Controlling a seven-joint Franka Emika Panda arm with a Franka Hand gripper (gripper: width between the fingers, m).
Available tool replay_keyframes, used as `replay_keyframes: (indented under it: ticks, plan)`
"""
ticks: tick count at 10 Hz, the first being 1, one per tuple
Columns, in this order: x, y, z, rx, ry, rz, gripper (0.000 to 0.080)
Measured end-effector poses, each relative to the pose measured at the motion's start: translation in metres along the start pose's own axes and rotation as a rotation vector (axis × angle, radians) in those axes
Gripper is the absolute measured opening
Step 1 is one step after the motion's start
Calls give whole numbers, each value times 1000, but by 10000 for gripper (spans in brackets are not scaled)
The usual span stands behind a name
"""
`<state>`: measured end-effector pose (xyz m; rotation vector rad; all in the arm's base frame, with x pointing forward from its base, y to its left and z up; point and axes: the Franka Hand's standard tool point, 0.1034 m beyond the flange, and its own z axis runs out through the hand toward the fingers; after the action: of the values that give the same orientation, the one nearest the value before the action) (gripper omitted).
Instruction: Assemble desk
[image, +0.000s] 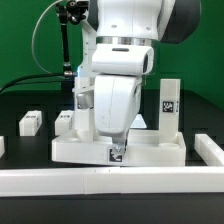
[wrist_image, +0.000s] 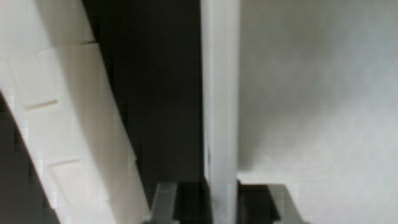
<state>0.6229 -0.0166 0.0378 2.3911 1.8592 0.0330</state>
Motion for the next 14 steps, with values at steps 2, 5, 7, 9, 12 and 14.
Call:
replay_keyframes:
  ticks: [2,5,7,9,12,14]
  plan:
    - [7,5,-3,-32,5,-43,60]
    - [40,18,-3,-101,38,-104,60]
    - [52,20,0,-110,42,-132,60]
    - [54,20,0,-111,40,-143,60]
    - [53,19,1,-109,36,-148,60]
    - [52,19,1,-109,36,-147,280]
